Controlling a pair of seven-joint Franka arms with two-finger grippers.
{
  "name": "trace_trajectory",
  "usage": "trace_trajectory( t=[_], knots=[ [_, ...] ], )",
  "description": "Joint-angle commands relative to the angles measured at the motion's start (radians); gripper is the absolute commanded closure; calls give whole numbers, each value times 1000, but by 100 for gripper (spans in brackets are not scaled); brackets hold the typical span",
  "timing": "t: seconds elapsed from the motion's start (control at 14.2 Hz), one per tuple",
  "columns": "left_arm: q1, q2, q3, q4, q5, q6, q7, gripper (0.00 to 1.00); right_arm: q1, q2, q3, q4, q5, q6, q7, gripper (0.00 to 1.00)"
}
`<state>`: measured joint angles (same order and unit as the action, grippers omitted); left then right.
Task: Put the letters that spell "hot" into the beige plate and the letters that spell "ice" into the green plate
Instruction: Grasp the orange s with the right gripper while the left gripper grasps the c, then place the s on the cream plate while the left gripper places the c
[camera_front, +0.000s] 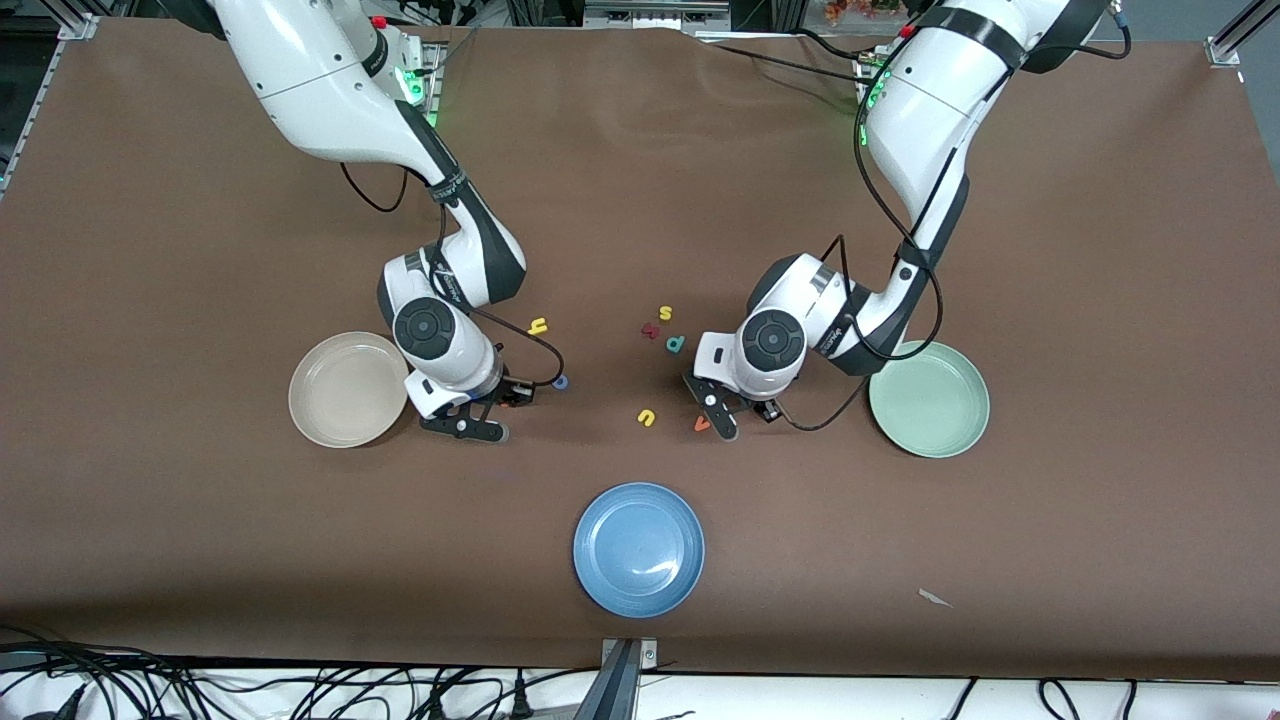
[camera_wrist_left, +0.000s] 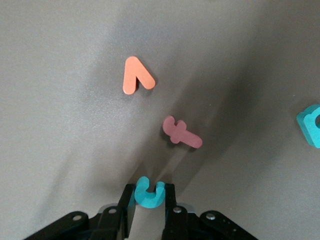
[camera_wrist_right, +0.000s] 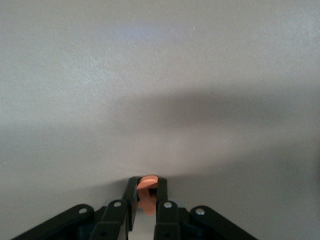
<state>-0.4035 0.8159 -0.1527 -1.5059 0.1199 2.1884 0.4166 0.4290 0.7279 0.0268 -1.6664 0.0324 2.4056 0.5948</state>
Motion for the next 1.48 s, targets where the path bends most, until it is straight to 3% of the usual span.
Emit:
trace_trajectory(
  t=[0.0, 0.28, 0.64, 0.99, 1.27, 1.34, 1.41],
  knots=[
    [-8, -35, 7, -2, 21, -12, 8, 88, -19, 22, 12, 120, 21, -129, -12, 93],
    [49, -102, 7, 3, 12, -84, 117, 91, -50, -48, -1, 126, 35, -241, -133, 95],
    [190, -138, 10, -10, 12, -185, 131, 99, -70, -203, -114, -68, 37, -255, -381, 94],
    [293, -190, 13, -65, 20, -262, 117, 96, -72, -272, -240, -232, 38, -151, -631, 94],
    [348, -207, 15, -100, 23, -253, 126, 96, -128, -242, -249, -297, 40, -21, -742, 90],
    [362, -207, 15, -121, 23, -240, 126, 96, -130, -234, -248, -297, 40, -16, -744, 62],
    [364, -207, 15, -134, 24, -225, 128, 96, -131, -234, -245, -291, 76, -22, -735, 4]
  ],
)
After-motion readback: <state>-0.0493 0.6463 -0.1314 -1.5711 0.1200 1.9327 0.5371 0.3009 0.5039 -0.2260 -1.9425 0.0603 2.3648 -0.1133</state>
